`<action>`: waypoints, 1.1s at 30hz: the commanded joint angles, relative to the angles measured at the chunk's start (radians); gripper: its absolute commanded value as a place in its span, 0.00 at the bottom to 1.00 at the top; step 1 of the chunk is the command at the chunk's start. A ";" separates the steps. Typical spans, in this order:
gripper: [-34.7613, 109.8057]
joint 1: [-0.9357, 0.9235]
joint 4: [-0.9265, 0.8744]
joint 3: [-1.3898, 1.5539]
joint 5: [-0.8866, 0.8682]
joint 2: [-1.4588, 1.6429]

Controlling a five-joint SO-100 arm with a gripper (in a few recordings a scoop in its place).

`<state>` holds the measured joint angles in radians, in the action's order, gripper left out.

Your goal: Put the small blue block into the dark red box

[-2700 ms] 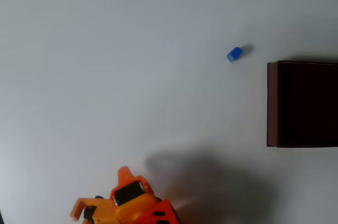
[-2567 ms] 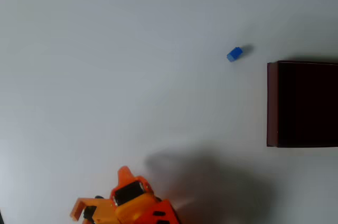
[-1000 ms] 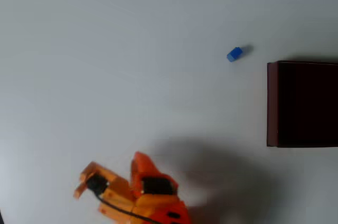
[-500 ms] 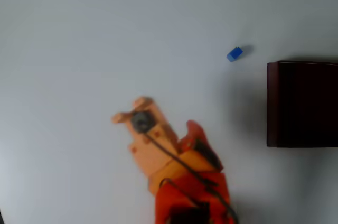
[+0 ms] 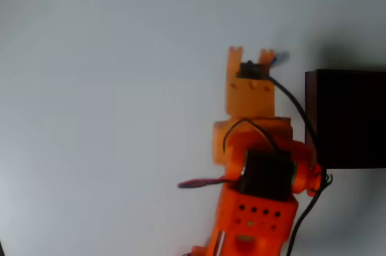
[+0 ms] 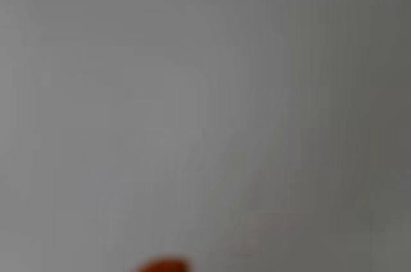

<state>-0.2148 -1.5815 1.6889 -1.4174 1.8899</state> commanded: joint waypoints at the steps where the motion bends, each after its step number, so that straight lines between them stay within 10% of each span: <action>1: 0.40 -0.015 -0.037 -0.100 -0.187 -0.046; 33: 0.42 -0.014 -0.156 -0.807 -0.594 -0.752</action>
<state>-0.2178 -1.7257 0.9511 -1.9911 1.1459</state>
